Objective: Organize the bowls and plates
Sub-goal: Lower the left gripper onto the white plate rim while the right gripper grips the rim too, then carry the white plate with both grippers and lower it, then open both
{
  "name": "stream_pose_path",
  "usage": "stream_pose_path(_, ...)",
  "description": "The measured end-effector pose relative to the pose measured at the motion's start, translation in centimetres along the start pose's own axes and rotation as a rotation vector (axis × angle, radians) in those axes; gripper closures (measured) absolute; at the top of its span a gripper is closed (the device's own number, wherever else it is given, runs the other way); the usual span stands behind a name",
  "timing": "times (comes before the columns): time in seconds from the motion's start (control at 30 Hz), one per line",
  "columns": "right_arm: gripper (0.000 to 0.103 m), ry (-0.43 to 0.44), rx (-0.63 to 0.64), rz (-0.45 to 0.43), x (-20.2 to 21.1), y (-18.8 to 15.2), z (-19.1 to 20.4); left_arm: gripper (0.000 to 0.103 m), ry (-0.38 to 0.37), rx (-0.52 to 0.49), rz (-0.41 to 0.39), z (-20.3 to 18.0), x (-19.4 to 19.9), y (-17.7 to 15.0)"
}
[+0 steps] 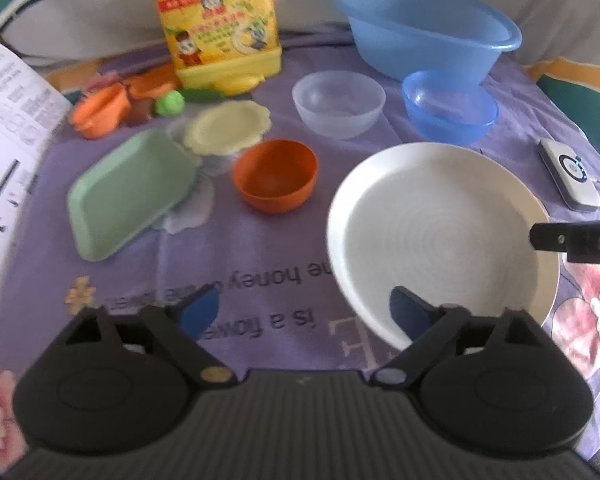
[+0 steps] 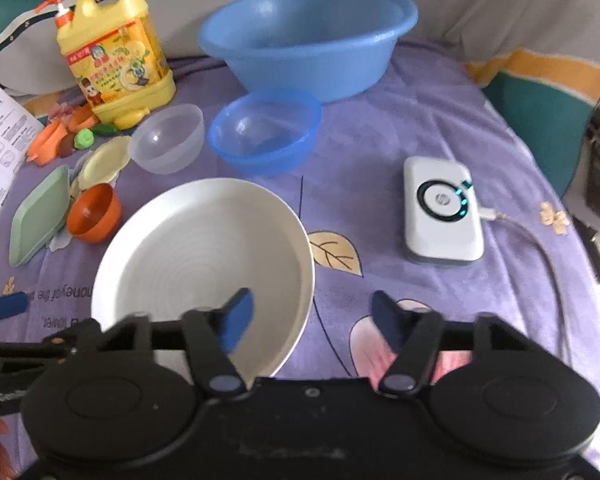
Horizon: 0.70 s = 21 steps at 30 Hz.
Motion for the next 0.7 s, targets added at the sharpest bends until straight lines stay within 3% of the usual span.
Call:
stream_pose_path(0.17, 0.069, 0.01, -0.006, 0.029, -2.3, 0.0, -0.3, 0.041, -0.064, 0.033, 0.031, -0.1, -1.8, 0.0)
stream_pose_path(0.3, 0.079, 0.013, 0.014, 0.011, -2.8, 0.2, 0.2, 0.048, -0.091, 0.04, 0.036, -0.3, -2.4, -0.1)
stream_pose_path(0.37, 0.087, 0.022, 0.021, 0.01, -2.9, 0.2, 0.6, 0.063, -0.115, 0.037, 0.029, -0.5, -2.4, 0.0)
stream_pose_path(0.43, 0.087, 0.01, 0.04, 0.0, -2.9, 0.0, 1.2, 0.071, -0.133, 0.026, 0.025, -0.8, -2.3, 0.0)
stream_pose_path(0.7, 0.086, -0.002, 0.062, -0.02, -2.9, -0.2, 1.7, 0.065, -0.119, 0.019, 0.003, -1.2, -2.3, -0.1)
Point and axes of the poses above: each gripper's, at about its wrist camera, not at the fingertips, and x roughly against the way its jaws point, z to its left, y to its top, the point moved 5 cm from there along -x, roughly the way its jaws point, and after that the axes turned 1 degree about x, right-handed, at the moved point
